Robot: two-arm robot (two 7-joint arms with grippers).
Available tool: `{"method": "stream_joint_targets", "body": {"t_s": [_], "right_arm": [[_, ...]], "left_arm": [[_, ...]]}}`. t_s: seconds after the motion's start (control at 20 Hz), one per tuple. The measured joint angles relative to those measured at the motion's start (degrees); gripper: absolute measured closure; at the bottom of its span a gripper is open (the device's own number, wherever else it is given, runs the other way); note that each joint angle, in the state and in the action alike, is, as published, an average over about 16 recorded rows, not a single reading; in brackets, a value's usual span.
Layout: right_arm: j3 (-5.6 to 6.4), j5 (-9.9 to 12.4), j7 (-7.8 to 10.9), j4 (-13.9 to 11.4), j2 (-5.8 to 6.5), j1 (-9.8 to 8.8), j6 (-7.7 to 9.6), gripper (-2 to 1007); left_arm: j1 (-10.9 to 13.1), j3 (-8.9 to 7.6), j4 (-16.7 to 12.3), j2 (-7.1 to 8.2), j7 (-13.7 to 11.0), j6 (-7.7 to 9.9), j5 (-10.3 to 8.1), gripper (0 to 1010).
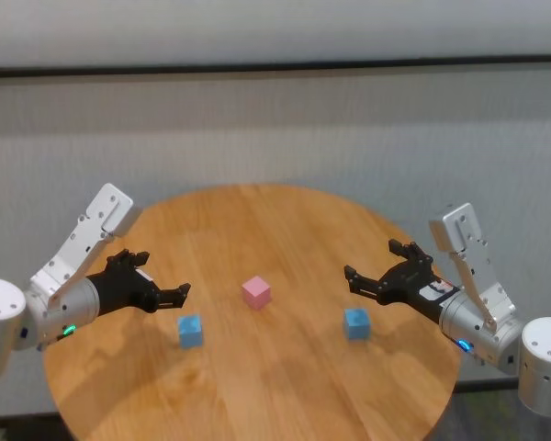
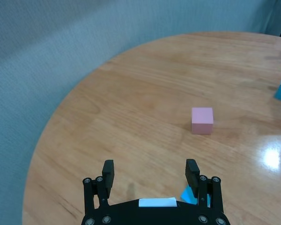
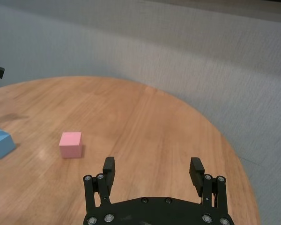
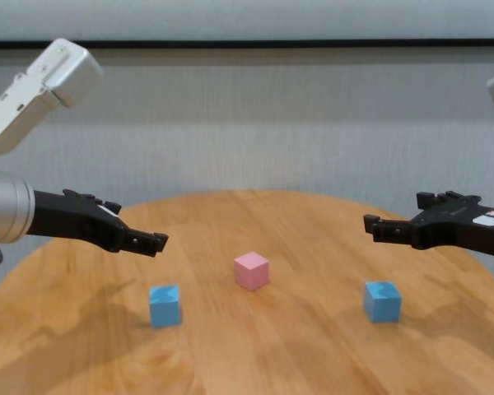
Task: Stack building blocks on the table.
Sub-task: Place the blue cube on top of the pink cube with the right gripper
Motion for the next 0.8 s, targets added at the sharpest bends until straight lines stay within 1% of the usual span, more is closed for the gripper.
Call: {"method": "stream_joint_targets", "body": {"t_s": [0.2,0.35,0.55,0.8], "right_arm": [[0.10,0.2,-0.24,-0.5,-0.43,-0.13,0.90,4],[0.24,0.5,-0.72,-1.2,-1.03,-0.38,2.43,4],[0.54,1.0,-1.97,-2.7,-2.11,-0.99,5.70,4],[1.27,1.5,-4.79,-5.0,-3.75,-2.10,11.22,5]], "left_arm": [[0.2,-0.44,0.0,0.01,0.0,-0.75,-0.07,9],[0.2,-0.49,0.1,-0.04,0.0,-1.00,-0.08,9],[0.1,-0.35,0.2,-0.07,0.0,-0.75,-0.07,9],[0.0,-0.19,0.2,-0.08,-0.1,-0.45,-0.06,9]]}}
